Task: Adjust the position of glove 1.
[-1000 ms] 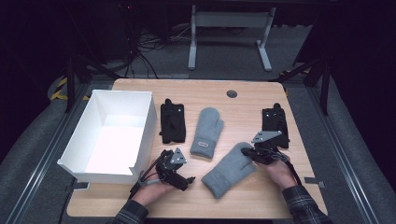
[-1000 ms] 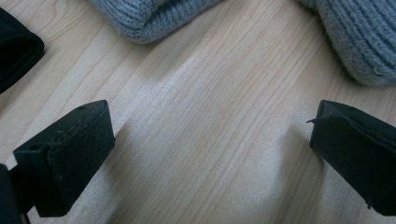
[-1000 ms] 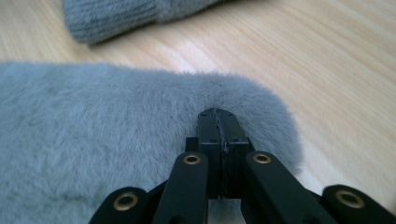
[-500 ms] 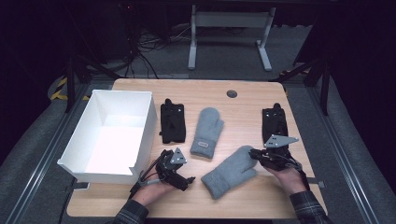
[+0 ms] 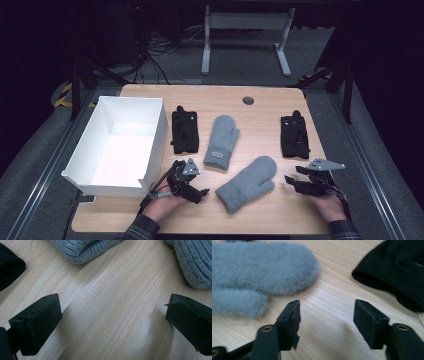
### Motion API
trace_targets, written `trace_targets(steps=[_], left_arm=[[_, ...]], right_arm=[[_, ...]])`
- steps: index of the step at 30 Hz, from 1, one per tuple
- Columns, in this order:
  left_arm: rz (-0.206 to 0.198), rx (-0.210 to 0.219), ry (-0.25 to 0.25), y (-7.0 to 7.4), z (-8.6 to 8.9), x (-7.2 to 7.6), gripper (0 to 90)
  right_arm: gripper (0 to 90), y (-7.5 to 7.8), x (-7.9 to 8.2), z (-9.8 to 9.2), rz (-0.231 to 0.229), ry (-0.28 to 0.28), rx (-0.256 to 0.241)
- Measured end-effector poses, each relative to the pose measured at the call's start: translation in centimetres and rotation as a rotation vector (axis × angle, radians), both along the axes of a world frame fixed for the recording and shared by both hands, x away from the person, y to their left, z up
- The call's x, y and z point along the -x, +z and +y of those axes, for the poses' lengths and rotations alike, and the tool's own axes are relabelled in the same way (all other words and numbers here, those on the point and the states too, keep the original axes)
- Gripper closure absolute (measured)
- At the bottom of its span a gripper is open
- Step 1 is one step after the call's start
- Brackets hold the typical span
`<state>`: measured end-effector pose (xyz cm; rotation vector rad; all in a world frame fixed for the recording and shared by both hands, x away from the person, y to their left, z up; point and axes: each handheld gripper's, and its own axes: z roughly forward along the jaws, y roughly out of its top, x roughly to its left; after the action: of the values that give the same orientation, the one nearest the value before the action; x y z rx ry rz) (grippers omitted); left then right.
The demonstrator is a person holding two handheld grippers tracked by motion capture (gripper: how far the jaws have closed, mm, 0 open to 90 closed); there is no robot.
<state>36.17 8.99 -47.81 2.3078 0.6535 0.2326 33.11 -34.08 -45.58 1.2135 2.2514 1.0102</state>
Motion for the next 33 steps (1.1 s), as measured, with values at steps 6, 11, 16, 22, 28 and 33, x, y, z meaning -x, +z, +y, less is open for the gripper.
trace_targets(steps=[6, 11, 16, 22, 28, 33], left_arm=[[-0.001, 0.003, 0.010, 0.0, 0.0, 0.0, 1.5], [0.002, -0.005, 0.009, 0.1, -0.1, 0.0, 2.2], [0.016, -0.022, 0.014, 0.6, -0.3, 0.0, 9.0], [0.049, 0.001, 0.063, 1.8, -0.1, -0.3, 20.2], [0.059, 0.040, 0.095, 3.4, -0.3, -0.6, 53.1], [0.086, 0.055, 0.093, 4.3, -1.4, -1.6, 78.9]], right_arm=[[26.2, -1.0, 0.4, -0.4, 0.002, -0.024, 0.017], [20.2, -1.3, 0.5, -0.2, -0.011, -0.020, 0.023], [16.5, -1.3, 0.5, -0.1, -0.002, -0.016, 0.027], [16.3, -1.3, 0.5, -0.1, -0.002, -0.015, 0.027], [16.3, -1.3, 0.5, -0.1, -0.002, -0.015, 0.027], [16.3, -1.3, 0.5, -0.1, -0.002, -0.015, 0.027]])
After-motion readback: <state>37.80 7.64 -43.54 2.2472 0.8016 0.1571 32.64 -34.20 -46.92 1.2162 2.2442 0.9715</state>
